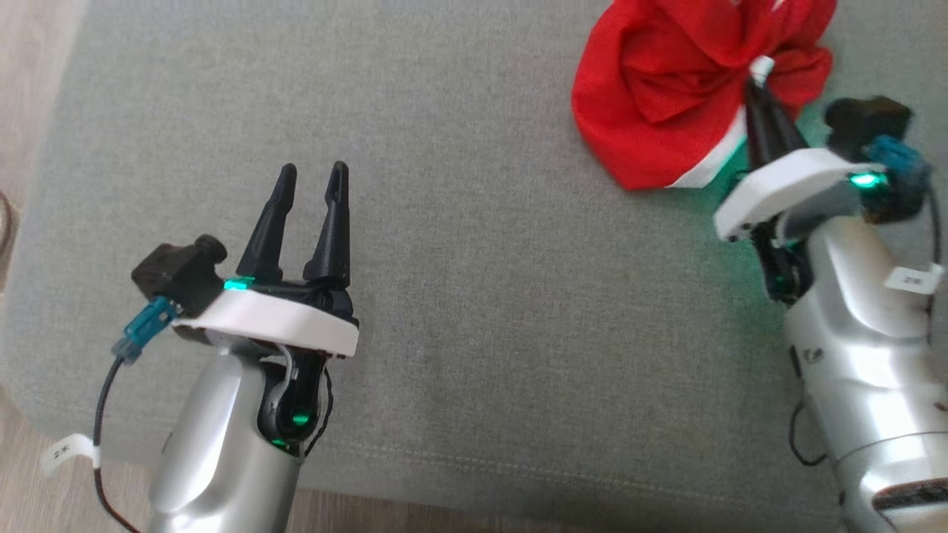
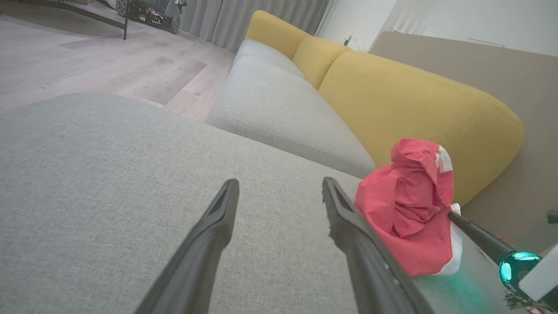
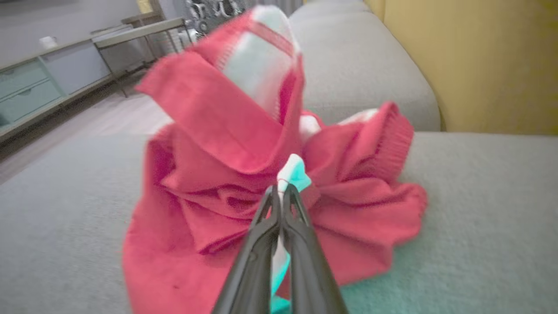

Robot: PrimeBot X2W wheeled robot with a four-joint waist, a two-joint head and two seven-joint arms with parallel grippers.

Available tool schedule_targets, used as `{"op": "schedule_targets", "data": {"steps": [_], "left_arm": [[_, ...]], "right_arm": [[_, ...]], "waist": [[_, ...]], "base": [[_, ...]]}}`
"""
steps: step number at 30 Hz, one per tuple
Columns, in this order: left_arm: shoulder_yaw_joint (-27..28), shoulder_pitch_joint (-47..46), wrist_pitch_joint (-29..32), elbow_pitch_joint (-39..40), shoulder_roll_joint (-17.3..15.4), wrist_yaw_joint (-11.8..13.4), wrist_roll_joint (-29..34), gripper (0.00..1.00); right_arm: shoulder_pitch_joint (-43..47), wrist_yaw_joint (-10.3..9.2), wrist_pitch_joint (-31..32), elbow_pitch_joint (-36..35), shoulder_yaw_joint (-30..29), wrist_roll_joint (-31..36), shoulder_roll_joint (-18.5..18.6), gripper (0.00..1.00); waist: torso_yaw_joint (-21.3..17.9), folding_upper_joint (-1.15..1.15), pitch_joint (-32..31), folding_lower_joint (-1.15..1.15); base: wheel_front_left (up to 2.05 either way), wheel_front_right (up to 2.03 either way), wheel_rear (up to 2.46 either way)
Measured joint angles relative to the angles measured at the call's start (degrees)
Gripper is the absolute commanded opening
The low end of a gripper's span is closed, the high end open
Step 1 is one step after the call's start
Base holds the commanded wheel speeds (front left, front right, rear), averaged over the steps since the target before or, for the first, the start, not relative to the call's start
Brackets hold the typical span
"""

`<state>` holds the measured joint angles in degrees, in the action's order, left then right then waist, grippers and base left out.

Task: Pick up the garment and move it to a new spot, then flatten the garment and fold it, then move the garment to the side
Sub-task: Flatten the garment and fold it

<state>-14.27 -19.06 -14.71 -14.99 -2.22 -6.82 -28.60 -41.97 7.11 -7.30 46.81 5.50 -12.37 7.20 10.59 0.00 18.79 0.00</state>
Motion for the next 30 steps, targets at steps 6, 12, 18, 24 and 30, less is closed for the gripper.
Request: {"op": "schedule_targets", "data": {"steps": [6, 12, 18, 24, 30], "left_arm": [[-1.24, 0.35, 0.0, -0.26, 0.0, 0.03, -1.55, 1.0], [-2.6, 3.03, 0.0, -0.65, -0.02, 0.35, -3.81, 1.0], [-2.65, 5.03, 0.0, -0.71, -0.05, 1.25, -3.81, 1.0], [-2.23, 5.41, 0.0, 0.24, -0.07, 1.34, -3.82, 1.0], [-1.55, 5.42, 0.0, 0.69, -0.08, 1.76, -3.82, 1.0]], "right_arm": [[-3.36, 0.0, 0.43, -7.4, 12.18, -1.64, -0.33, 0.0], [-10.85, 0.0, 3.28, -12.03, 23.73, -7.06, -1.35, 0.0], [-20.9, 0.0, 1.12, -13.06, 25.7, -13.66, -2.77, 0.0], [-26.42, 0.0, -4.03, -6.79, 15.64, -15.45, -1.09, 0.0], [-20.03, 0.0, -4.9, -0.02, 11.35, -15.21, 3.11, 0.0]], "waist": [[0.24, 0.0, -4.34, 0.0], [1.22, 0.0, -8.86, 0.0], [1.97, 0.0, -12.01, 0.0], [1.08, 0.0, -10.8, 0.0], [-0.64, 0.0, -9.05, 0.0]], "base": [[0.0, 0.0, 0.0], [0.0, 0.0, 0.0], [0.0, 0.0, 0.0], [0.0, 0.0, 0.0], [0.0, 0.0, 0.0]]}}
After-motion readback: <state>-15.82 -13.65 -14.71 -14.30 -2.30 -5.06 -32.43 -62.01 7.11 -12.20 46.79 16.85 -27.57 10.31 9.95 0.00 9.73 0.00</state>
